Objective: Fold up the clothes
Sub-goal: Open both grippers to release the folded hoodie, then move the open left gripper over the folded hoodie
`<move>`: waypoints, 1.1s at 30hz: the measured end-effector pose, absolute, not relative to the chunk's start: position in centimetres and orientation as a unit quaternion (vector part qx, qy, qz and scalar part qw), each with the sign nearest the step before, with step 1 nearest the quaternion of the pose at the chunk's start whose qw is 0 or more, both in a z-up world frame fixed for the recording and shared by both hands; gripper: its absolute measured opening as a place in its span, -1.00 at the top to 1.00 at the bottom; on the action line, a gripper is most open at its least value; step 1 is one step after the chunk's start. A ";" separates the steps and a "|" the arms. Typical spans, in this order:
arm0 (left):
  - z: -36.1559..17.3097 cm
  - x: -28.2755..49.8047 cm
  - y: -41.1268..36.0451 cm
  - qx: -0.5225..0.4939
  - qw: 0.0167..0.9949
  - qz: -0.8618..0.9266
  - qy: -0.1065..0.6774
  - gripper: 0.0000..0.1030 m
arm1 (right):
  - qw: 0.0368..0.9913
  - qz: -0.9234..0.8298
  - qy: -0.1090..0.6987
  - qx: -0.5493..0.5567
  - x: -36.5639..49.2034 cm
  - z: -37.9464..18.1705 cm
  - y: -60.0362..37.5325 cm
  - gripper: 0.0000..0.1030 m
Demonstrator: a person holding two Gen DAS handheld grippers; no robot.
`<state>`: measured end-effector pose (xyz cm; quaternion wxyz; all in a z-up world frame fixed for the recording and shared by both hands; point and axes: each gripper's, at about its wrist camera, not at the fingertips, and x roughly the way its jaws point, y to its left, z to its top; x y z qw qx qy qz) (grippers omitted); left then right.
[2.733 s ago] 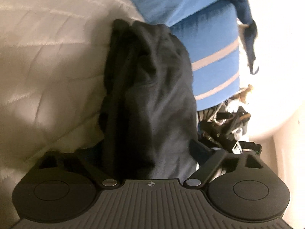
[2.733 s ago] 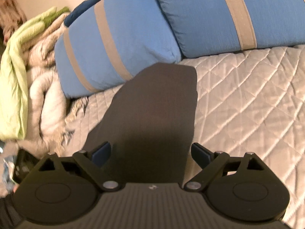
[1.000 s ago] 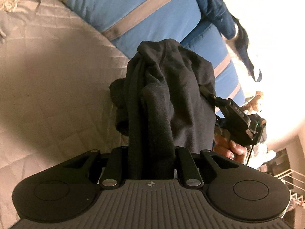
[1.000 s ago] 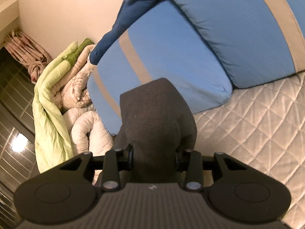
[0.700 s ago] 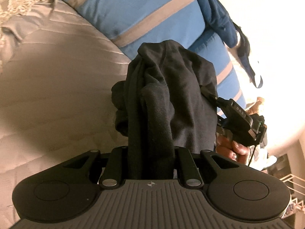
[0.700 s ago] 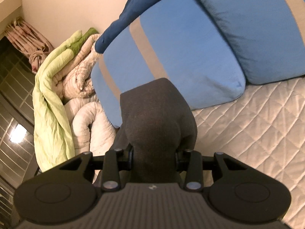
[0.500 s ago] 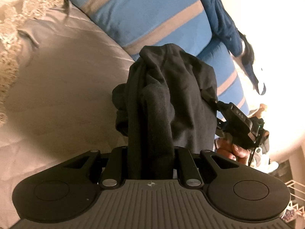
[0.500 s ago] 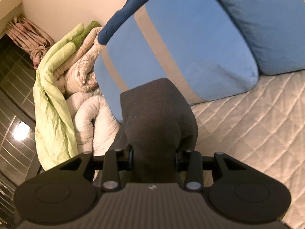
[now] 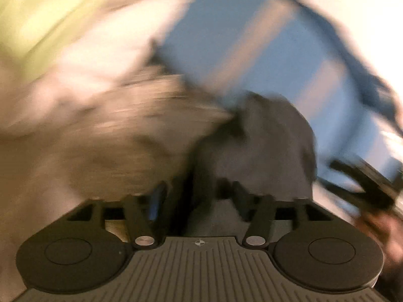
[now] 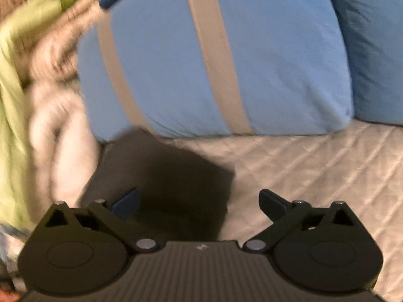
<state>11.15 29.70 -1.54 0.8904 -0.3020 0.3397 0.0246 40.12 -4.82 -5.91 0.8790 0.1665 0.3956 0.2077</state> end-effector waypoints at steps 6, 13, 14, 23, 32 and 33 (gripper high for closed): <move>-5.4 12.2 31.6 -0.300 0.882 0.118 0.344 -0.17 | 0.889 0.232 0.369 0.143 36.7 -7.4 -8.0 -0.99; -4.6 12.4 30.5 -0.236 0.909 0.140 0.313 -0.22 | 0.899 0.211 0.364 0.121 32.9 -7.9 -12.4 -0.99; -4.3 12.4 30.2 -0.225 0.914 0.140 0.308 -0.23 | 0.903 0.205 0.362 0.110 32.3 -7.8 -12.9 -0.99; -2.4 16.2 24.1 -0.091 0.948 0.071 0.298 -0.49 | 0.908 0.157 0.388 0.018 27.5 -10.3 -17.3 -0.99; -3.1 21.3 19.1 -0.025 0.956 0.000 0.291 -0.58 | 0.908 0.127 0.398 0.026 25.4 -12.3 -19.7 -0.99; -3.6 21.9 19.0 -0.025 0.956 -0.002 0.294 -0.58 | 0.907 0.126 0.400 0.030 25.3 -12.5 -19.9 -0.99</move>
